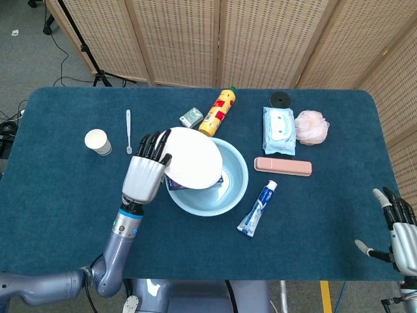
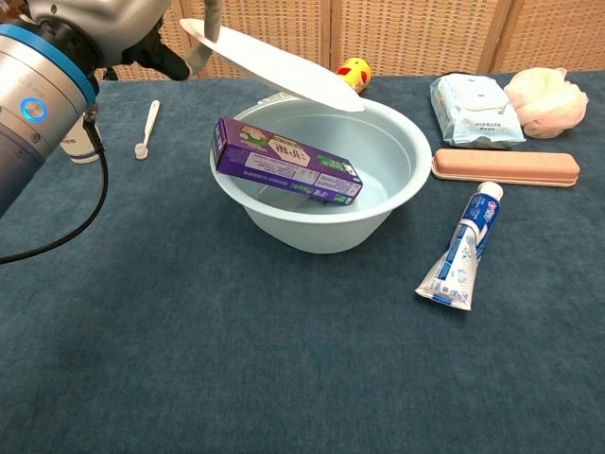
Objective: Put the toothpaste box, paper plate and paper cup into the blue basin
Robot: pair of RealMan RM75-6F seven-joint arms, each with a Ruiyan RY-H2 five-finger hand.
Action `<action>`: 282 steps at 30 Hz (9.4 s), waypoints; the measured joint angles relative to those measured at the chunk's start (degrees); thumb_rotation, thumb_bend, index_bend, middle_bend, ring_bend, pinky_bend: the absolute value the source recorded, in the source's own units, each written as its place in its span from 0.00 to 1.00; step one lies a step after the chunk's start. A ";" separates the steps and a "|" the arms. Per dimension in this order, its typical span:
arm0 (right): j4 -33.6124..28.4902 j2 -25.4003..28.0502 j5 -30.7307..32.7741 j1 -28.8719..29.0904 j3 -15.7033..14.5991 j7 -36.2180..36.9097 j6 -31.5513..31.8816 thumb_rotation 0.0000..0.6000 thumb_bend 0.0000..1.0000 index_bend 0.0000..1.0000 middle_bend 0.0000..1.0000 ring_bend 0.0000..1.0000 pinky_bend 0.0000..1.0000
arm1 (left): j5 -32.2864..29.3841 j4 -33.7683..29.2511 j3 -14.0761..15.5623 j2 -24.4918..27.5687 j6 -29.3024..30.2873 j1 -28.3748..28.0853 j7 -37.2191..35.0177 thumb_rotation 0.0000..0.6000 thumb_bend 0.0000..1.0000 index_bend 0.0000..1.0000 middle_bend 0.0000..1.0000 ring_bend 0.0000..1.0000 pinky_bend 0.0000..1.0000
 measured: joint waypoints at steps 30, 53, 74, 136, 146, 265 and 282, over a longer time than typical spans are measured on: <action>0.40 0.34 -0.09 -0.19 0.03 1.01 0.01 1.00 0.13 0.00 0.00 0.00 0.00 | -1.68 -3.80 1.99 1.22 -0.02 1.07 0.13 1.00 0.22 0.34 0.11 0.15 0.20; -0.28 -0.61 -0.45 0.17 -0.41 -2.62 -0.64 1.00 0.13 0.00 0.00 0.00 0.00 | -12.55 -14.21 3.97 22.81 -4.45 7.87 -3.78 1.00 0.22 0.33 0.07 0.15 0.20; 0.18 -2.11 -0.24 0.46 -0.28 -4.64 -0.69 1.00 0.13 0.00 0.00 0.00 0.00 | -30.99 -2.90 3.64 29.94 -16.21 4.71 -4.28 1.00 0.16 0.00 0.00 0.06 0.12; 6.20 -7.58 7.74 2.66 1.96 -11.66 -4.50 1.00 0.13 0.00 0.00 0.00 0.00 | -26.50 49.19 6.18 3.68 -34.21 -8.45 -21.93 1.00 0.35 0.52 0.13 0.21 0.19; 6.02 -7.53 7.53 2.66 1.89 -11.55 -4.48 1.00 0.13 0.00 0.00 0.00 0.00 | -24.30 49.67 5.17 3.50 -32.24 -7.77 -23.20 1.00 0.37 0.58 0.20 0.26 0.23; -0.16 -3.80 2.39 0.61 0.38 -11.99 -1.12 1.00 0.13 0.00 0.00 0.00 0.00 | 2.29 -11.38 26.06 35.80 11.90 26.32 -25.74 1.00 0.17 0.00 0.00 0.00 0.00; 0.05 -5.25 2.79 1.52 0.00 -14.33 -2.70 1.00 0.13 0.00 0.00 0.00 0.00 | 2.35 -9.91 22.88 35.11 11.50 30.99 -28.18 1.00 0.17 0.00 0.00 0.00 0.00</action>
